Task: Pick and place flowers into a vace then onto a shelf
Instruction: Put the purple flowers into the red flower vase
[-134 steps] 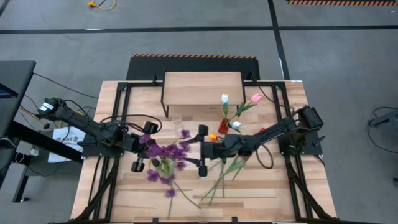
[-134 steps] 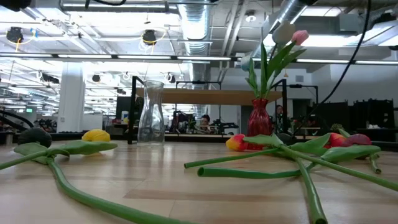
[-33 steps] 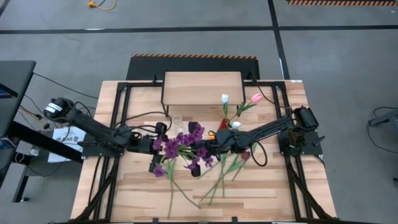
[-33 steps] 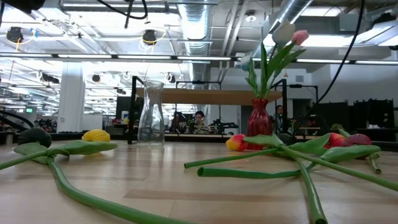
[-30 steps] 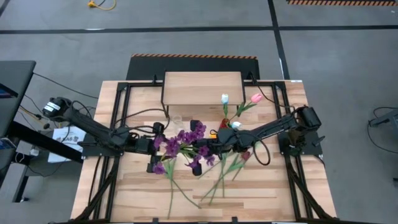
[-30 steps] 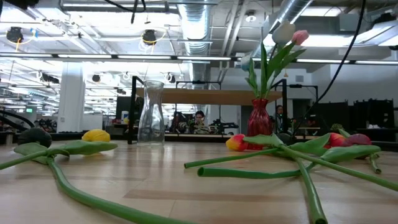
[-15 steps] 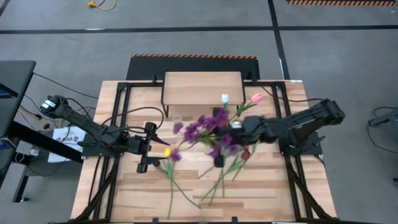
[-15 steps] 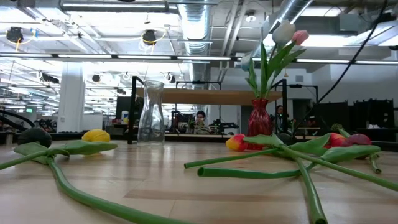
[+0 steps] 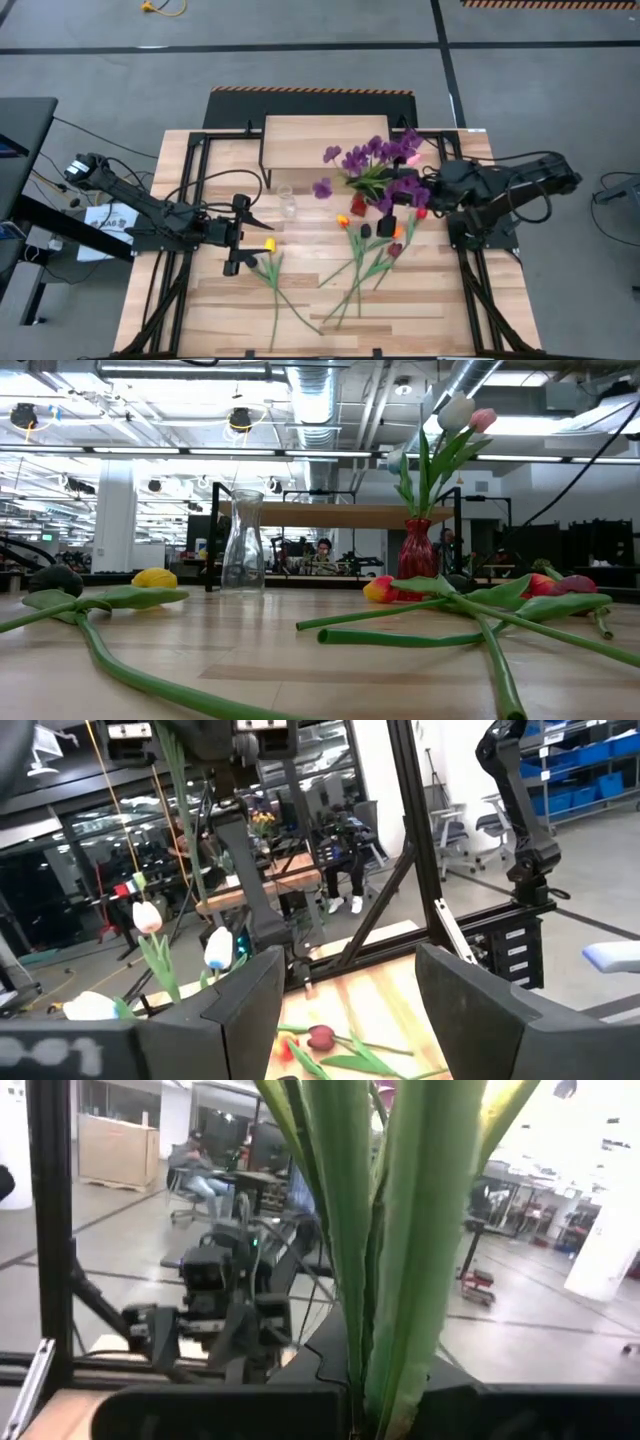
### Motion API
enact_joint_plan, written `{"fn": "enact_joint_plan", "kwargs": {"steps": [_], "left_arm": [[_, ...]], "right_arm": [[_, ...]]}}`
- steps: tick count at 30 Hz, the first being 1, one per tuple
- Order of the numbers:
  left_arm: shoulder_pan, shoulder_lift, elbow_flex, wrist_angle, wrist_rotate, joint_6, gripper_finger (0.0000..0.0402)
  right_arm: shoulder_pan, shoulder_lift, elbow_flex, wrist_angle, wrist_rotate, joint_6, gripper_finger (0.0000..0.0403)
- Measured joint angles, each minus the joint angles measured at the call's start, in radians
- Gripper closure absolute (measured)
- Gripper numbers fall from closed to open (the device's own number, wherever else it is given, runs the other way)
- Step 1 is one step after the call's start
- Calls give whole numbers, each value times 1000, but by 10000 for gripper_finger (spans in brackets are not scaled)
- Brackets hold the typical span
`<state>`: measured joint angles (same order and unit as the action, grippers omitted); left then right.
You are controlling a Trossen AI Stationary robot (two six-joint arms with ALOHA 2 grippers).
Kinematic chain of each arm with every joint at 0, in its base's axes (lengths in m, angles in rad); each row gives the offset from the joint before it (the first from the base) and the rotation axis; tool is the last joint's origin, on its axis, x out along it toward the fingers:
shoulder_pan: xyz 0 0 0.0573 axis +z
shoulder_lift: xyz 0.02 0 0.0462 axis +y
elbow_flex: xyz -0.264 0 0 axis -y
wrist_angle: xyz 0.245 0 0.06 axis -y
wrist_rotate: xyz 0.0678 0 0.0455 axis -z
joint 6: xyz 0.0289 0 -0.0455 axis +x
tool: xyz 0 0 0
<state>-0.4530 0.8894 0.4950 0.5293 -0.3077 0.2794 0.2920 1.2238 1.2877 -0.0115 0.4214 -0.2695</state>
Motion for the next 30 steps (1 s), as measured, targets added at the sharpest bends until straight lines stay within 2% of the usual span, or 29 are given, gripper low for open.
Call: {"fn": "enact_joint_plan", "kwargs": {"steps": [5,7,16,19,27,30], "left_arm": [[0,0,0,0,0,-2,182],[0,0,0,0,0,-8,182],[0,0,0,4,0,-8,182],[0,0,0,5,-1,-7,182],[0,0,0,4,-5,-6,182],[0,0,0,3,-5,-6,182]], "right_arm": [[-17,-63,-101,-7,17,3,403],[-45,-107,-154,31,-9,8,403],[-241,-316,-465,342,-317,29,403],[-313,-324,-560,470,-410,57,403],[-447,-324,-760,725,-452,97,403],[-479,-322,-803,780,-503,128,403]]}}
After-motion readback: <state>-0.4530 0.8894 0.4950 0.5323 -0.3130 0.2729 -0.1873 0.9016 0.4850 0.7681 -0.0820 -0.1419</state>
